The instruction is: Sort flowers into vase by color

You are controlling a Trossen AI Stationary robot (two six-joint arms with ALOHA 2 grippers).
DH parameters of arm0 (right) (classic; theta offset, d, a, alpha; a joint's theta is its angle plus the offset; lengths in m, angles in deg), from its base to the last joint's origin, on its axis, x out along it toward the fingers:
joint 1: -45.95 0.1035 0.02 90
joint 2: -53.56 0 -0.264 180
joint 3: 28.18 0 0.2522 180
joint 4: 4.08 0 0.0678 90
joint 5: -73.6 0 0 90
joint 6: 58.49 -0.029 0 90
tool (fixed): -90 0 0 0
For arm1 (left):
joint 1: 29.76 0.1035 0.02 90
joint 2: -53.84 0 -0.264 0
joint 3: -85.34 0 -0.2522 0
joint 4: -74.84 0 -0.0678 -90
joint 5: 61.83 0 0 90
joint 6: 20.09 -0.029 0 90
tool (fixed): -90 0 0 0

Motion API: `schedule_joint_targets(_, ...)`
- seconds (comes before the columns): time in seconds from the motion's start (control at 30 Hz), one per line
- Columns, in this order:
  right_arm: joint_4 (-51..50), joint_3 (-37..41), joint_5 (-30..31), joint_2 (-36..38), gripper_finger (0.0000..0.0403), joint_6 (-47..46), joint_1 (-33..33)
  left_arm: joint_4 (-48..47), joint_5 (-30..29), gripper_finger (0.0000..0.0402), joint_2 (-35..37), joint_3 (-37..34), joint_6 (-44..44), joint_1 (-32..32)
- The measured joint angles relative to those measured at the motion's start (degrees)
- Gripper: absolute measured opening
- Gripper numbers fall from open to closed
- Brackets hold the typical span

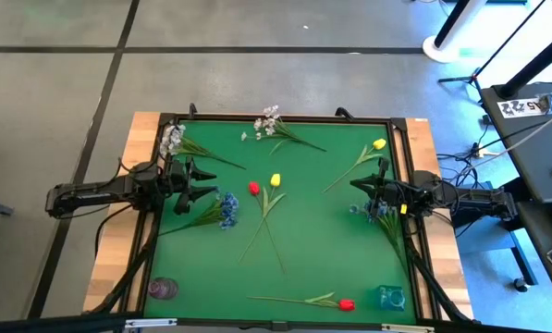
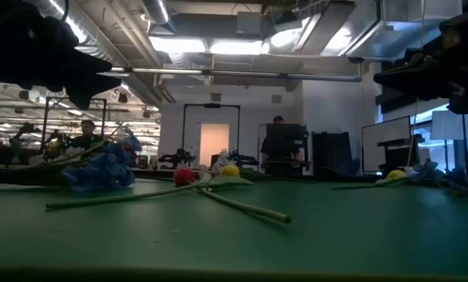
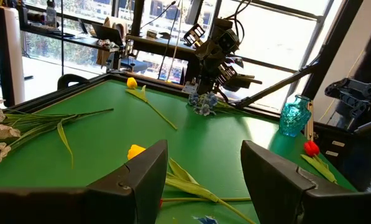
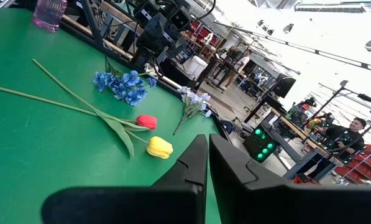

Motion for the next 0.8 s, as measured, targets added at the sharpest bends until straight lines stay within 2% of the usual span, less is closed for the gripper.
schedule_joint_targets(0.23,1.0,0.1,0.5,0.0,0.0019,-1.1,0.0,0.0,0.0,0.02,0.0,0.0,0.0,0.0)
schedule_joint_targets(0.3,4.4,0.3,4.6,-0.3,0.0019,-4.5,0.0,0.0,0.0,0.02,0.0,0.0,0.0,0.0)
schedule_joint_targets(0.4,12.5,0.2,15.6,-0.9,0.0019,-12.5,0.0,0.0,0.0,0.02,0.0,0.0,0.0,0.0)
schedule_joint_targets(0.47,14.0,0.2,22.7,-0.9,0.0019,-13.9,0.0,0.0,0.0,0.02,0.0,0.0,0.0,0.0)
schedule_joint_targets(0.57,14.3,0.2,30.2,-0.9,0.0019,-13.6,0.0,0.0,0.0,0.02,0.0,0.0,0.0,0.0)
schedule_joint_targets(0.67,12.9,0.2,33.5,-0.9,0.0019,-13.6,0.0,0.0,0.0,0.02,0.0,0.0,0.0,0.0)
schedule_joint_targets(0.8,12.4,0.1,33.1,-0.9,0.0019,-13.5,0.0,0.0,0.0,0.02,0.0,0.0,0.0,0.0)
